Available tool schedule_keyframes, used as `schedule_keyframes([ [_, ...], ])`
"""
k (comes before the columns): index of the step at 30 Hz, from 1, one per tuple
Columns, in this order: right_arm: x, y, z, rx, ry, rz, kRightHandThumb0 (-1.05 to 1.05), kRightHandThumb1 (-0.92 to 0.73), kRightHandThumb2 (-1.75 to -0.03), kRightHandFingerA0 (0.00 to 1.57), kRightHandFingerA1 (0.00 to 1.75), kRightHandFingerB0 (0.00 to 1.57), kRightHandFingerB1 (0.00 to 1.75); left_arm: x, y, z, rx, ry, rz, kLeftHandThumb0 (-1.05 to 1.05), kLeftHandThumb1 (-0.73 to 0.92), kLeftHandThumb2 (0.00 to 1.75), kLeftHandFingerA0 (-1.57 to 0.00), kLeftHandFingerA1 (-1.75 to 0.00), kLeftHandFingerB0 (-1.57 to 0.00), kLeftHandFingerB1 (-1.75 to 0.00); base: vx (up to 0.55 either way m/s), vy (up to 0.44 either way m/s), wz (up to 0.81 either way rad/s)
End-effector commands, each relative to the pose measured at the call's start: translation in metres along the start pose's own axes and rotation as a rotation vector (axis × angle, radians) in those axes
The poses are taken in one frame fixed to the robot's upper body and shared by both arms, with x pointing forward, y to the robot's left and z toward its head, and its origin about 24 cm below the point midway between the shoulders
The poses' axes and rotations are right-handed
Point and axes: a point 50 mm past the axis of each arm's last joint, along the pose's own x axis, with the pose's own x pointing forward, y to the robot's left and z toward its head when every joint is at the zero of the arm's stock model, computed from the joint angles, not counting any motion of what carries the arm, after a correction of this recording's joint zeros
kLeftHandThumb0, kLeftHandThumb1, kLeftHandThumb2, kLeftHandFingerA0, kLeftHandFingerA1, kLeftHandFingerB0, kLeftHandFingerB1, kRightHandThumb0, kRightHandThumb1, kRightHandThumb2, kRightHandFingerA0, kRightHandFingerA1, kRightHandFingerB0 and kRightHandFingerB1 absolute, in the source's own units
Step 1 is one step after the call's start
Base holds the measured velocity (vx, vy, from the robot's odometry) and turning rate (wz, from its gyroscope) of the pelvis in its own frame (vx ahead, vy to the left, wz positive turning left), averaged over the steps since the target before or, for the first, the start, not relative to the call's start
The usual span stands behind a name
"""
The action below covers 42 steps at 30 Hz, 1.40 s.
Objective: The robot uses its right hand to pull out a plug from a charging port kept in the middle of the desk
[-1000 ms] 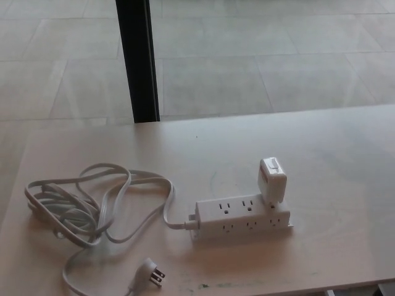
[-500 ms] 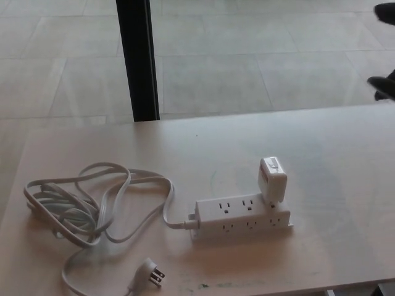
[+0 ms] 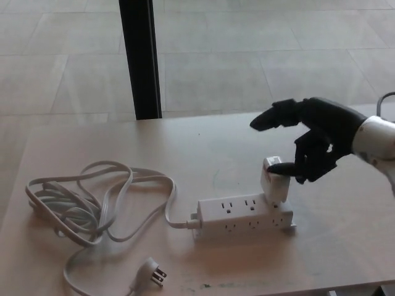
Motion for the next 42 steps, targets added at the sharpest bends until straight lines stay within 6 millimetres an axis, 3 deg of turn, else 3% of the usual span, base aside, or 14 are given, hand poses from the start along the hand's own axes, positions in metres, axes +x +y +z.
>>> schedule_keyframes([
  [1, 0.009, 0.009, -0.006, -0.111, 0.126, 0.067, -0.85, -0.48, -0.83, 0.9, 1.24, 0.25, 0.43, 0.001, 0.01, 0.004, 0.013, -0.016, 0.028, -0.62, 0.55, 0.57, -0.93, -0.92, -0.51, -0.4, 0.0, 0.0, 0.0],
  [3, 0.011, 0.011, -0.007, -0.13, 0.137, 0.073, -0.87, -0.49, -0.85, 1.0, 1.21, 0.21, 0.42, 0.001, 0.01, 0.004, 0.009, -0.014, 0.027, -0.65, 0.43, 0.83, -0.91, -0.93, -0.45, -0.52, 0.0, 0.0, 0.0],
  [7, 0.013, 0.013, -0.012, -0.176, 0.169, 0.085, -0.76, -0.43, -0.84, 1.08, 1.26, 0.18, 0.42, 0.001, 0.008, 0.003, -0.001, -0.01, 0.02, -0.63, 0.55, 0.58, -0.87, -0.89, -0.5, -0.4, 0.0, 0.0, 0.0],
  [9, 0.013, 0.013, -0.013, -0.182, 0.172, 0.085, -0.72, -0.53, -0.59, 0.96, 1.43, 0.24, 0.34, 0.001, 0.008, 0.003, 0.004, -0.015, 0.018, -0.64, 0.43, 0.83, -0.89, -0.92, -0.43, -0.53, 0.0, 0.0, 0.0],
  [10, 0.013, 0.012, -0.013, -0.178, 0.173, 0.083, -0.75, -0.43, -0.8, 0.95, 1.35, 0.2, 0.44, 0.001, 0.008, 0.003, 0.013, -0.016, 0.02, -0.64, 0.55, 0.58, -0.9, -0.9, -0.49, -0.4, 0.0, 0.0, 0.0],
  [11, 0.013, 0.01, -0.014, -0.182, 0.183, 0.078, -0.7, -0.52, -0.6, 0.77, 1.54, 0.25, 0.34, 0.001, 0.007, 0.003, 0.013, -0.017, 0.023, -0.63, 0.55, 0.57, -0.83, -0.84, -0.5, -0.4, 0.0, 0.0, 0.0],
  [14, 0.013, 0.006, -0.014, -0.199, 0.183, 0.065, -0.76, -0.56, -0.57, 0.46, 1.03, 0.26, 0.32, 0.001, 0.008, 0.004, 0.021, -0.018, 0.021, -0.63, 0.56, 0.57, -0.94, -0.96, -0.5, -0.39, 0.0, 0.0, 0.0],
  [15, 0.013, 0.005, -0.013, -0.203, 0.179, 0.06, -0.87, -0.49, -0.86, 0.46, 0.84, 0.2, 0.42, 0.001, 0.008, 0.004, 0.021, -0.015, 0.023, -0.63, 0.56, 0.57, -0.95, -0.96, -0.51, -0.39, 0.0, 0.0, 0.0],
  [19, 0.015, 0.005, -0.007, -0.21, 0.133, 0.056, -0.75, -0.55, -0.58, 0.4, 0.78, 0.25, 0.33, 0.0, 0.008, 0.004, 0.003, -0.023, 0.023, -0.61, 0.56, 0.57, -0.97, -1.01, -0.52, -0.4, 0.0, 0.0, 0.0],
  [22, 0.015, 0.007, -0.002, -0.216, 0.115, 0.047, -0.8, -0.44, -0.85, 0.56, 1.04, 0.17, 0.45, 0.0, 0.007, 0.004, 0.009, -0.023, 0.016, -0.63, 0.56, 0.57, -0.95, -0.95, -0.51, -0.4, 0.0, 0.0, 0.0],
  [26, 0.018, 0.01, 0.004, -0.202, 0.097, 0.047, -0.78, -0.53, -0.6, 0.65, 1.49, 0.24, 0.35, 0.0, 0.008, 0.004, 0.023, -0.023, 0.013, -0.62, 0.57, 0.58, -0.94, -0.95, -0.51, -0.4, 0.0, 0.0, 0.0],
  [31, 0.017, 0.008, 0.006, -0.209, 0.084, 0.035, -0.76, -0.54, -0.57, 0.61, 1.46, 0.23, 0.36, 0.0, 0.008, 0.004, 0.021, -0.019, 0.018, -0.63, 0.57, 0.58, -0.94, -0.95, -0.5, -0.39, 0.0, 0.0, 0.0],
  [35, 0.016, 0.007, 0.002, -0.219, 0.098, 0.038, -0.76, -0.43, -0.82, 0.56, 0.99, 0.18, 0.43, 0.0, 0.007, 0.002, 0.026, -0.01, 0.017, -0.64, 0.57, 0.58, -0.9, -0.91, -0.5, -0.39, 0.0, 0.0, 0.0],
  [42, 0.015, 0.002, -0.014, -0.192, 0.181, 0.055, -0.75, -0.5, -0.59, 0.62, 1.42, 0.22, 0.34, 0.0, 0.007, 0.001, 0.03, -0.019, 0.016, -0.64, 0.57, 0.58, -0.95, -0.99, -0.51, -0.39, 0.0, 0.0, 0.0],
])
